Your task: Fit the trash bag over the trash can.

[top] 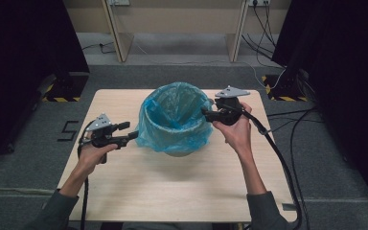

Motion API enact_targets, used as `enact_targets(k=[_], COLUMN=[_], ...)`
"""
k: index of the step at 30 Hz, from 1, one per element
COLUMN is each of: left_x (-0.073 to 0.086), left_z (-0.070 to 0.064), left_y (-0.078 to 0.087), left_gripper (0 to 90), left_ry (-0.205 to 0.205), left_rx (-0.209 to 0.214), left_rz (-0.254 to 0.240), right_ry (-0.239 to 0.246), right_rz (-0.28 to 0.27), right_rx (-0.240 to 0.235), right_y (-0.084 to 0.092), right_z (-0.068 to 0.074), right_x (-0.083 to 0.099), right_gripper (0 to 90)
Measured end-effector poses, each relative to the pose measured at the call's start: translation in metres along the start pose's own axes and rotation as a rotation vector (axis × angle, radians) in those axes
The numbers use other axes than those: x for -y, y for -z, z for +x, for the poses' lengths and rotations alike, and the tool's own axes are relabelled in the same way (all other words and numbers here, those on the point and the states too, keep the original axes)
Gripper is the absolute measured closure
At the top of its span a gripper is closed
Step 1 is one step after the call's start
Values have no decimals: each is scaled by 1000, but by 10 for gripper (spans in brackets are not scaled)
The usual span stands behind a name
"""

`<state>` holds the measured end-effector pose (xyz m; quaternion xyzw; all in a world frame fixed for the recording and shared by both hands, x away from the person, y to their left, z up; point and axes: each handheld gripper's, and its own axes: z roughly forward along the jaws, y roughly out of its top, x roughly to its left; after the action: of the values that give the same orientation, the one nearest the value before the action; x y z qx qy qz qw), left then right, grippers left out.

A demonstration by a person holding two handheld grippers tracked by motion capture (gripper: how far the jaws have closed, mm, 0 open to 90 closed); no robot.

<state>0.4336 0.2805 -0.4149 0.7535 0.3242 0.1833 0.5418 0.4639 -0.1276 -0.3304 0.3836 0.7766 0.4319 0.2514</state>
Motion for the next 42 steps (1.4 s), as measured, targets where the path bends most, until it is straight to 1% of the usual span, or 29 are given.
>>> enact_targets(k=[3, 4, 6, 7, 8, 9, 11, 12, 14, 15, 18, 21, 25, 28, 30, 32, 34, 35, 36, 39, 41, 42], left_x=[-19, -28, -41, -49, -59, -64, -80, -87, -98, -104, -119, -133, -146, -154, -158, -162, -165, -166, -167, -165, -162, -162], left_z=[0, 1, 3, 3, 3, 3, 4, 4, 3, 2, -3, -8, -10, -12, -15, -20, -23, -24, -23, -18, -16, -15], left_y=[6, 7, 6, 4, 0, -2, -11, -15, -23, -28, -43, -61, -85, -104, -115, -126, -134, -138, -141, -152, -157, -160], left_gripper=[378, 375, 369, 368, 369, 369, 372, 373, 371, 369, 363, 353, 343, 341, 343, 340, 336, 330, 325, 330, 330, 330], left_ry=[-22, -26, -31, -40, -48, -46, -25, -17, -24, -37, -60, -72, -68, -60, -59, -70, -80, -85, -81, -48, -43, -34], left_rx=[-14, -15, -15, -16, -11, -3, 44, 57, 56, 55, 58, 60, 66, 49, 52, 51, 41, 30, 25, 10, -2, -6], left_rz=[-19, -23, -27, -21, -12, -10, 3, 5, 15, 25, 47, 79, 125, 154, 166, 198, 214, 225, 230, 254, 274, 303], right_ry=[-1, -3, -5, -7, -7, -11, -11, -8, -17, -22, -23, -47, -66, -85, -101, -120, -119, -129, -130, -132, -128, -128], right_rz=[-15, -19, -25, -26, -24, -23, -30, -31, -41, -43, -44, -45, -39, -45, -49, -55, -43, -48, -54, -60, -60, -61], right_rx=[5, 9, 13, 12, 12, 7, 2, -3, -2, 1, 19, 15, 12, 13, 9, 12, 13, 17, 20, 15, 12, 10], right_y=[11, 14, 22, 24, 26, 29, 33, 36, 40, 41, 44, 44, 44, 45, 45, 45, 45, 45, 46, 47, 47, 46], right_z=[0, -1, -2, -2, -1, -1, -1, -1, -1, 0, 1, 2, 3, 1, -1, -4, -7, -8, -9, -9, -9, -9], right_x=[3, 5, 10, 12, 15, 19, 25, 30, 38, 41, 55, 70, 88, 97, 103, 109, 110, 111, 111, 110, 110, 110], right_gripper=[375, 374, 374, 373, 372, 372, 369, 366, 364, 363, 361, 361, 361, 361, 360, 360, 360, 360, 360, 360, 360, 360])
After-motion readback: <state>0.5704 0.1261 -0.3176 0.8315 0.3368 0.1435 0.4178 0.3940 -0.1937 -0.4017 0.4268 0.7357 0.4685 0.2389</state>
